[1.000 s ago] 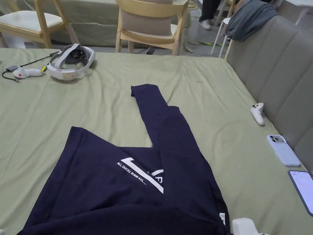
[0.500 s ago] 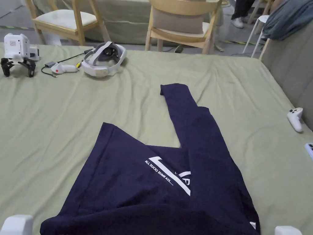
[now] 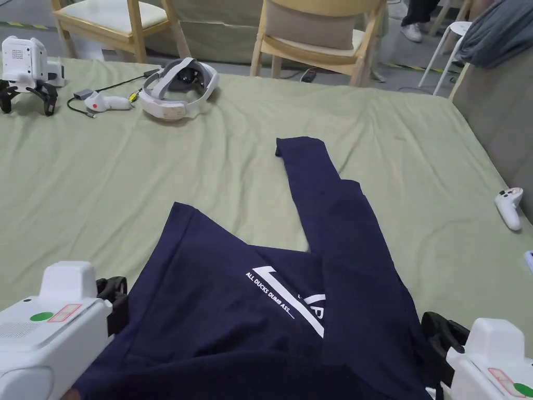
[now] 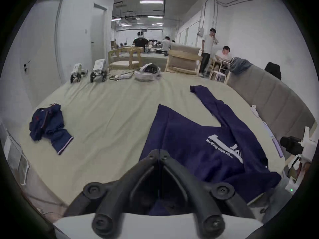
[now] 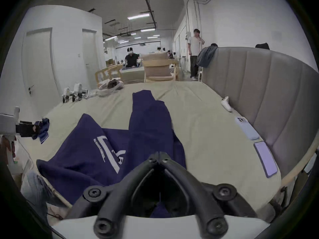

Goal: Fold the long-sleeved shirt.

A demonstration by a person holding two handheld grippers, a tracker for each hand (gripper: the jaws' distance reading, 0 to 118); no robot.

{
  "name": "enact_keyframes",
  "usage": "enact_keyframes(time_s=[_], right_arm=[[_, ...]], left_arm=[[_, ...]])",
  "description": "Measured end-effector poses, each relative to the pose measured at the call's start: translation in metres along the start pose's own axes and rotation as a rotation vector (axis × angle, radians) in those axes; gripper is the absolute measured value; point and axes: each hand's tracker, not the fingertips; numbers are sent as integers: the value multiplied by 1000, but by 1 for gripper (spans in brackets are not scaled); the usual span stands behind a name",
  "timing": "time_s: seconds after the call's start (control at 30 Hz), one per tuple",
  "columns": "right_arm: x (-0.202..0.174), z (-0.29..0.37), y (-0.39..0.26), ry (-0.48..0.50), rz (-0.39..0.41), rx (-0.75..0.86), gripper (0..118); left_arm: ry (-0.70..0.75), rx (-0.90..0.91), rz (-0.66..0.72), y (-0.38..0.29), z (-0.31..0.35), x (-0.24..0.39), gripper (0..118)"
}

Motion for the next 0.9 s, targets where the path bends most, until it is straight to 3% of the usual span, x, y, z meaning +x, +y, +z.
enact_keyframes(time_s=[0.17,0.23,0.27,0.3,0.33,0.37,0.5,0.67,0.73,0.83,0.9], right_arm=[[-13,-44,26,37,3,-19,0],[-20,-77,50,56,45,-22,4],[-23,-95,64,69,57,-23,20],[-26,-116,78,88,65,-27,64],[-29,-141,94,108,71,-49,97],[-33,-169,111,109,77,-73,118],[-35,-300,177,139,92,-88,118],[-48,-454,232,179,103,-221,115],[-56,-494,245,150,86,-260,107],[-62,-532,258,166,-38,-304,105],[-62,-549,262,161,-58,-358,100]], left_arm=[[-17,-32,-9,12,-35,9,4],[-17,-49,-3,18,-50,10,4],[-22,-53,-2,20,-56,10,4],[-19,-58,-4,23,-63,11,4],[-12,-64,-8,27,-71,11,4],[-9,-65,-8,30,-78,10,4],[-6,-76,10,45,-108,7,4],[-7,-97,8,57,-144,4,4],[4,-101,7,59,-154,2,4],[24,-108,0,61,-165,0,4],[16,-112,5,61,-171,-3,4]])
